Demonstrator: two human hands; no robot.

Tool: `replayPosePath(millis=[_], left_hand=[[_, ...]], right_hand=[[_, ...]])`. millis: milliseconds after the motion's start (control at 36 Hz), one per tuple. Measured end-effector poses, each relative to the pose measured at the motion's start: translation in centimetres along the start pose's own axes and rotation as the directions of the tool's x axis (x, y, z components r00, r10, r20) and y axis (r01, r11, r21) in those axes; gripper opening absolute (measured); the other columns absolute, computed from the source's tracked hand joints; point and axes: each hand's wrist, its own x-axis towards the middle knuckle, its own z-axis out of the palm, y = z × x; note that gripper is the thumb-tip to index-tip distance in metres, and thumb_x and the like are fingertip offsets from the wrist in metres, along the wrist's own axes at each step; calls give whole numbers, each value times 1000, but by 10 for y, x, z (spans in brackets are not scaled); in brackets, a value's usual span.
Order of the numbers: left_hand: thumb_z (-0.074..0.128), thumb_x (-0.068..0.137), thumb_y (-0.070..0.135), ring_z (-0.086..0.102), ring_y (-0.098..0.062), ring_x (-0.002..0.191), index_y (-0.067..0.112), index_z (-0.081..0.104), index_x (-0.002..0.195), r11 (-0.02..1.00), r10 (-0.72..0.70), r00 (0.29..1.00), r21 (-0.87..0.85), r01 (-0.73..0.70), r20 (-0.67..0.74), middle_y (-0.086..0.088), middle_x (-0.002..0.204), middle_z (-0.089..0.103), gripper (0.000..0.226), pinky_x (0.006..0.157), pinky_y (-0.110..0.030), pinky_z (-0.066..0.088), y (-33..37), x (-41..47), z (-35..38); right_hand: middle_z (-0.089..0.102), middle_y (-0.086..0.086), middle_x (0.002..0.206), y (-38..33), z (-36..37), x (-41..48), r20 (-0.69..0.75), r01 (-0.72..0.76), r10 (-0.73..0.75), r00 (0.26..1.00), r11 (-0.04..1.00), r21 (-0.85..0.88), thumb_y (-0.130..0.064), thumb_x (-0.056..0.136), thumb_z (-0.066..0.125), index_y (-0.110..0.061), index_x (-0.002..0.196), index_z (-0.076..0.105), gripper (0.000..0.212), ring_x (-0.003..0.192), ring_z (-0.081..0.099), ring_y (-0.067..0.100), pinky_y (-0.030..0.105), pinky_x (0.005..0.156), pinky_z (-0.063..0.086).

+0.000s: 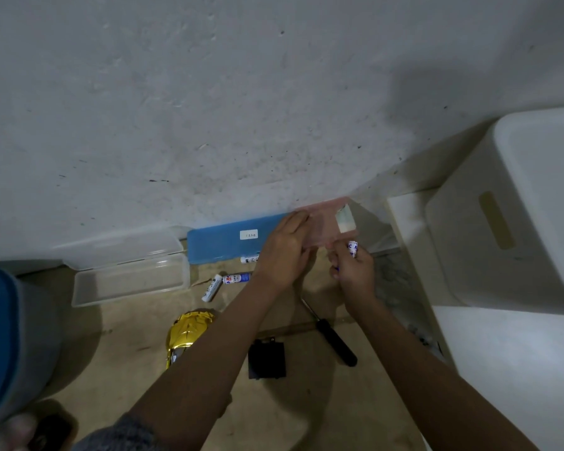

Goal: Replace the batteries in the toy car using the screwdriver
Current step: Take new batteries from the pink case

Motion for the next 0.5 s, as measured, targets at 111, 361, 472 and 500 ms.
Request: replayPosePath(millis=[111,361,472,500], left_hand=[[58,90,17,27,-23,139,9,34,143,1000,1,1000,-9,-1,7,-9,150,34,59,113,-23,15,-1,1,-1],[62,88,16,30,-25,138,8,37,141,1000,-3,1000,-18,3,15,-11,148,37,60,112,-25,17,0,2,-1],[61,86,11,28,-24,139,8,36,142,1000,-9,1000,-20,9,15,-10,148,35,61,111,-22,15,2,3,-3],[61,85,8,27,-24,139,8,35,142,1000,-10,1000,-22,10,17,-10,149,35,63,112,-23,16,3,3,-3]], right_hand=[[39,4,54,1,1,0,4,18,-18,1000,1000,16,-11,94,51,-7,66,49,28,39,34,3,15,37,29],[36,0,48,0,1,-4,13,65,-66,998,994,83,-5,92,51,-11,59,40,35,39,30,4,15,37,25],[39,0,50,-3,0,-5,6,41,-42,999,996,75,-7,92,52,-13,59,44,34,40,32,5,15,37,27],[39,0,50,-4,1,-4,0,25,-25,1000,996,86,-8,92,52,-14,60,44,33,41,33,5,16,37,27]])
